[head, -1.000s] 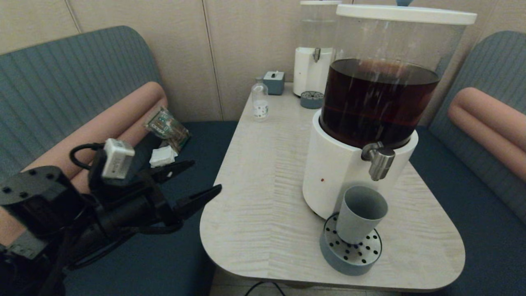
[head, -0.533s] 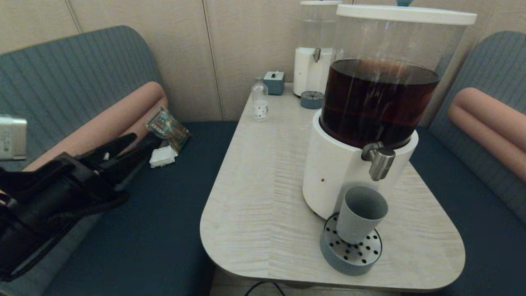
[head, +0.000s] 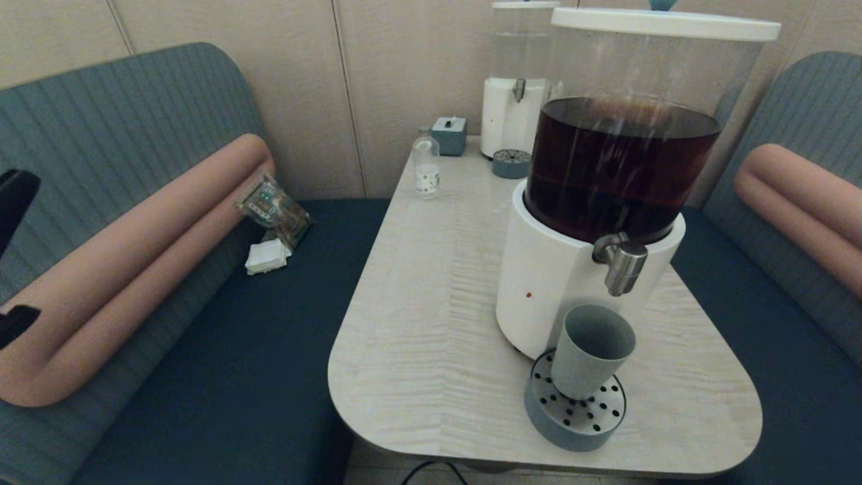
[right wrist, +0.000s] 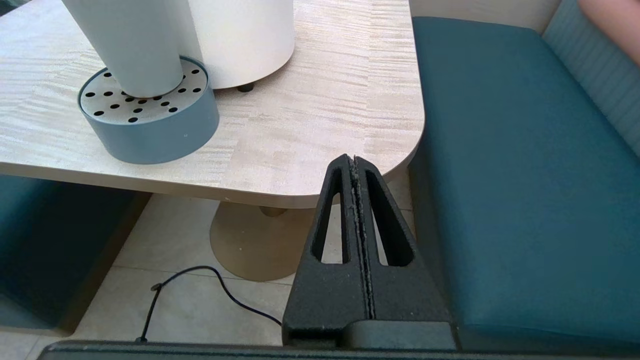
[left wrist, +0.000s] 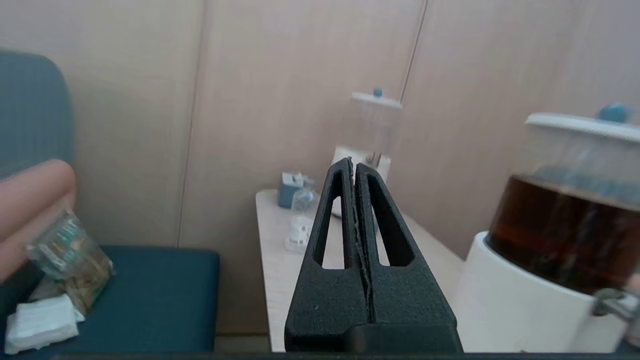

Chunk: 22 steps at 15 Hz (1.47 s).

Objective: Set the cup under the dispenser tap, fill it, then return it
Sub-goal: Turn on the faucet

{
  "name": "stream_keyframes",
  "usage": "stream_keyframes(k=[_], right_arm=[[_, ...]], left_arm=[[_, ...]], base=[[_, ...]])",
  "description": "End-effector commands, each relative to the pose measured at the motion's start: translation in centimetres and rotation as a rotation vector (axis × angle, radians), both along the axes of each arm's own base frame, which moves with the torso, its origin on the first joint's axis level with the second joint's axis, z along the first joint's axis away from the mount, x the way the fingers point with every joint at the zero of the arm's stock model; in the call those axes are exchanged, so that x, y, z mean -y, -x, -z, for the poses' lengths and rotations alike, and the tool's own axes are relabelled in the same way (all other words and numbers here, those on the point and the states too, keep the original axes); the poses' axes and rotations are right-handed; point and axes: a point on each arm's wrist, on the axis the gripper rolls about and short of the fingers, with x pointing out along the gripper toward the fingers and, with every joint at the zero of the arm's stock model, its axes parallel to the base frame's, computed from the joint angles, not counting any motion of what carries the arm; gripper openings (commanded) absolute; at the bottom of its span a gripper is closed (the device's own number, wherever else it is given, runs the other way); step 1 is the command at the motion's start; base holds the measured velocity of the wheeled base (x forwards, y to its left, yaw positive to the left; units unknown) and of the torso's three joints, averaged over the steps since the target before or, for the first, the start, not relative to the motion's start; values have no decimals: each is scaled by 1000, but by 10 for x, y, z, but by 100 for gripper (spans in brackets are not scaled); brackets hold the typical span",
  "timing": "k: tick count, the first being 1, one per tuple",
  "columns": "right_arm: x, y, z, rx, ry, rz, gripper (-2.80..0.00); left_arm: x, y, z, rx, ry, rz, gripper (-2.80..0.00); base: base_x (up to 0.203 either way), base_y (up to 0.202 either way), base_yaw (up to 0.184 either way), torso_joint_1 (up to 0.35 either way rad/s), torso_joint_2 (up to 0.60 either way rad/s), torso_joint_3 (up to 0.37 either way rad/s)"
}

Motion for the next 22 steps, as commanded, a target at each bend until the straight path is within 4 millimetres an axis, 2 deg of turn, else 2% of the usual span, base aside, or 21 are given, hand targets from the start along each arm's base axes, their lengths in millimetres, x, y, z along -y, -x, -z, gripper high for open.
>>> stream_keyframes(k=[1,6,8,10,12,14,15,18,22], right_arm=[[0,0,0,-2,0,0,-280],[0,0,0,-2,0,0,-280],[0,0,0,-2,0,0,-280],[0,0,0,-1,0,0,-280],[0,0,0,-2,0,0,-280],[0,0,0,-1,0,0,-280],[0,0,0,1,0,0,-280],[0,0,0,-2,0,0,-280],[0,0,0,1,0,0,-280]], left_arm=[[-2,37,4,91,9,-6,-280],[-5,122,24,266,31,-2,-280],[-5,149,41,213,15,4,-280],[-5,160,61,64,-52,-31,-280],[-4,148,91,-140,-193,-102,-280],[-4,131,128,-316,-272,-139,-280],[-5,128,140,-419,-299,-155,-280],[-8,128,155,-619,-272,-262,-280],[-8,128,153,-599,-252,-264,-280]], base=[[0,0,0,0,0,0],[0,0,0,0,0,0],[0,0,0,0,0,0],[0,0,0,0,0,0],[0,0,0,0,0,0],[0,0,0,0,0,0],[0,0,0,0,0,0],[0,0,0,0,0,0],[0,0,0,0,0,0]])
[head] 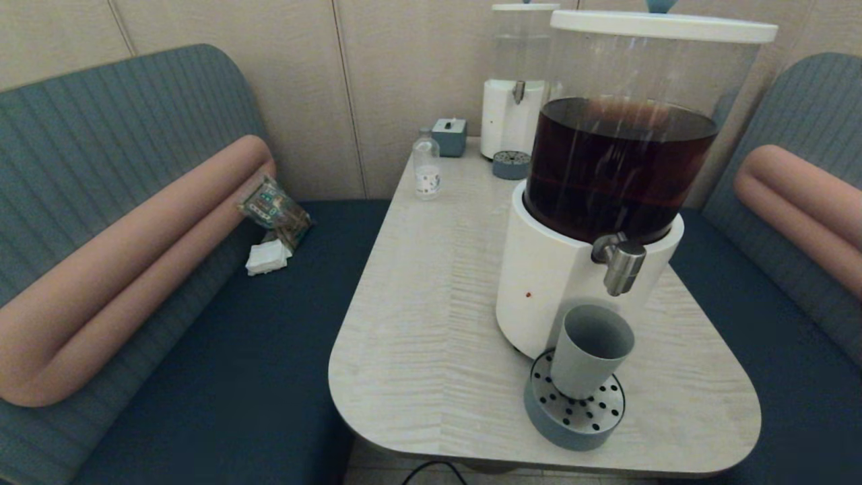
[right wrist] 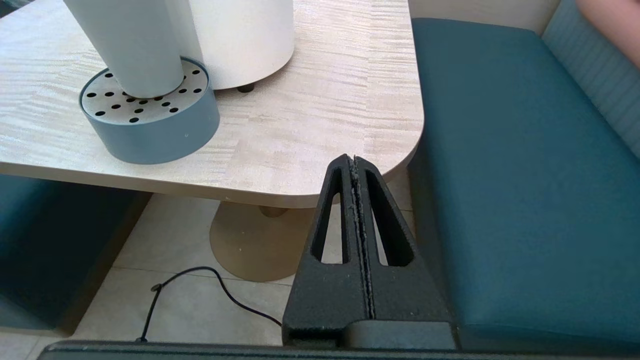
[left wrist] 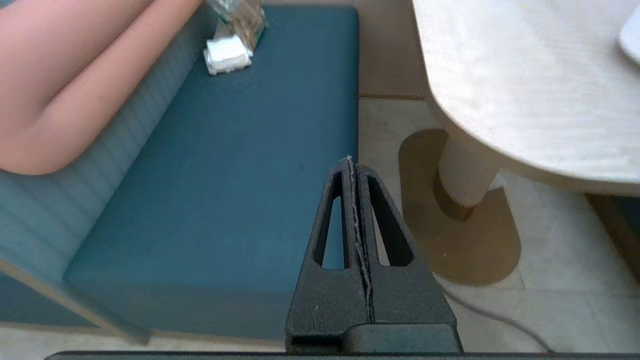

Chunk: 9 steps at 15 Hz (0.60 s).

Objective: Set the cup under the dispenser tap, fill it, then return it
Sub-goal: Turn on the faucet

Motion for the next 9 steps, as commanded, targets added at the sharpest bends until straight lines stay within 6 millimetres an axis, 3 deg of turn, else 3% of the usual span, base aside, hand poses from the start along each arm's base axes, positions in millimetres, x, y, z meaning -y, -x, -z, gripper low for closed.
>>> stream_keyframes(k=[1,9], right_arm=[[0,0,0,-1,0,-1,-280],[0,0,-2,19,110,-12,-280]], left_arm=[[0,0,0,3,4,-1,-280],[0,0,1,4,4,-1,-280]], base=[[0,0,0,0,0,0],[0,0,0,0,0,0]])
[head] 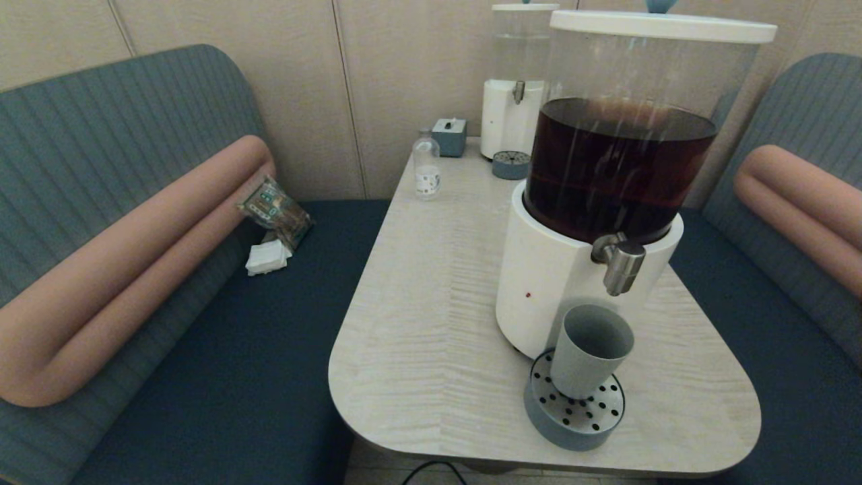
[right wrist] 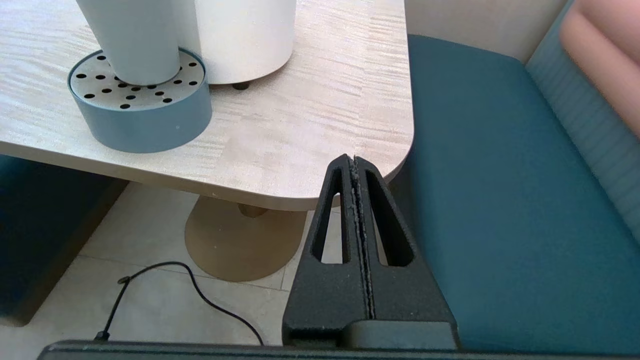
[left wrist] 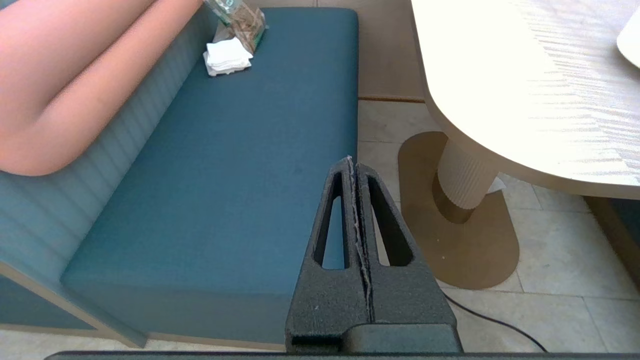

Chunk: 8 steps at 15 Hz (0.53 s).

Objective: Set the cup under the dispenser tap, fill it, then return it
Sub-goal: Turn on the faucet

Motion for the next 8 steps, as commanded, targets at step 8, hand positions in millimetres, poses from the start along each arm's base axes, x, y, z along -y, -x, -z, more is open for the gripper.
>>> stream_keyframes(k=[8], right_arm=[[-1,6,-202,242,-125,-68,-280]], left_arm=[[0,0,0,0,2,-1,-280]], base=[[0,0,0,0,0,0]])
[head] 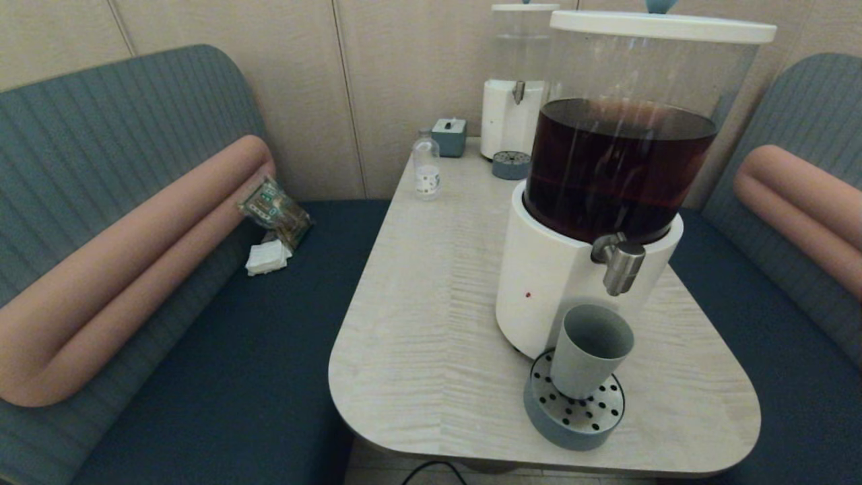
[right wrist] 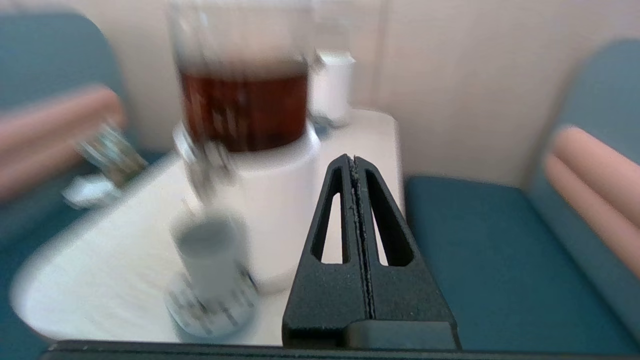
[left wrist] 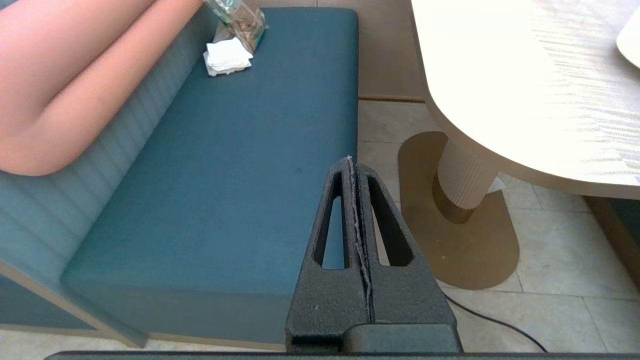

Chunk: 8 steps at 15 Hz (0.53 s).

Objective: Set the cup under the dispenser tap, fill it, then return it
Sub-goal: Turn on the faucet

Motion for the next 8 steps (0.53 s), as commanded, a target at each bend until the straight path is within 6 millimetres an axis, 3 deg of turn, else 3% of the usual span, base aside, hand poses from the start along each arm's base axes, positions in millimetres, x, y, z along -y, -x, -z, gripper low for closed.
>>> stream_keyframes(k=[1,3,8], right_arm=[[-1,-35,-46,-83,-14,-27,-280],[-3,-58,-69,-223,-21,-110,-280],[-8,-114,-79,-742,-44,-262,-280]], left_arm=[[0,0,0,0,0,-1,-280],[0,0,0,0,0,-1,-280],[0,0,0,0,2,-1,-280]], base=[[0,0,0,0,0,0],[0,0,0,0,0,0],[0,0,0,0,0,0]])
